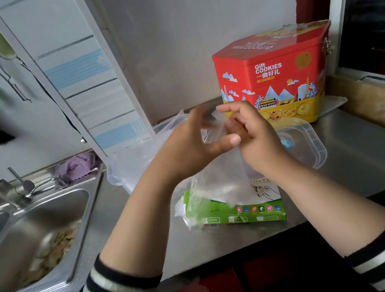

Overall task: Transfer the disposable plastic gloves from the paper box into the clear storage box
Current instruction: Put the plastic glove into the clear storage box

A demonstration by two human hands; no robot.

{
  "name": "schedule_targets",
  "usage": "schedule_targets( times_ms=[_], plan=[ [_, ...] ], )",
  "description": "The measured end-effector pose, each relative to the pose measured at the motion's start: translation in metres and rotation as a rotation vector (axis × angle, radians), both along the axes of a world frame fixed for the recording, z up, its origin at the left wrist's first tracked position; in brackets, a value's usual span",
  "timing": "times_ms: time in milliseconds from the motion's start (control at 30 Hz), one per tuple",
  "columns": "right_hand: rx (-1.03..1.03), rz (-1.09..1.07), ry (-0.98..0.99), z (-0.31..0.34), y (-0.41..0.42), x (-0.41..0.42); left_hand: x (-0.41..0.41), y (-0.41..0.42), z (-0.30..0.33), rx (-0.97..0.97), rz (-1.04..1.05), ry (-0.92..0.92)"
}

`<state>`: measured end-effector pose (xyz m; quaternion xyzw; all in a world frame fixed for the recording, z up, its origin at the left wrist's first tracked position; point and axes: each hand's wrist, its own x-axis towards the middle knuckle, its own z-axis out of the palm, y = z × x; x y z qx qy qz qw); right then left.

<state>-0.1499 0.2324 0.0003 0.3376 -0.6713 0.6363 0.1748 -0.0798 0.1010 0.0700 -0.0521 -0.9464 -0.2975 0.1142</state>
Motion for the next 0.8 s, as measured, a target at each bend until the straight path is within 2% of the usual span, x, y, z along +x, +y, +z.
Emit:
schedule_targets(
  times_ms=[33, 100, 167, 233, 300, 367, 500, 633, 800],
  plan=[
    [-0.01, 0.001, 0.0, 0.0, 0.0, 0.0, -0.008, 0.004, 0.001, -0.047, -0.006, -0.072],
    [-0.048, -0.065, -0.002, -0.003, 0.004, -0.002, -0.021, 0.006, -0.002, -0.022, -0.023, -0.174],
    [-0.104, -0.173, -0.01, -0.008, 0.009, -0.001, -0.026, 0.003, -0.007, -0.005, -0.01, -0.178],
    [-0.1, -0.078, -0.134, -0.016, 0.013, 0.007, -0.026, -0.001, -0.008, -0.016, 0.029, -0.117],
    [0.091, 0.126, -0.295, -0.031, 0.014, 0.018, -0.026, -0.003, -0.005, -0.016, 0.049, -0.078],
    [0.36, 0.226, -0.326, -0.047, 0.013, 0.027, -0.025, -0.006, 0.001, -0.047, 0.055, -0.078],
    [0.785, 0.091, -0.245, -0.059, 0.013, 0.032, -0.024, -0.013, 0.013, -0.143, 0.052, -0.033],
    [0.893, 0.005, -0.196, -0.062, 0.013, 0.032, -0.02, -0.021, 0.035, -0.116, 0.094, 0.071],
    [0.872, 0.009, -0.218, -0.063, 0.015, 0.032, -0.03, -0.054, 0.073, 0.173, 0.295, 0.346]
  ],
)
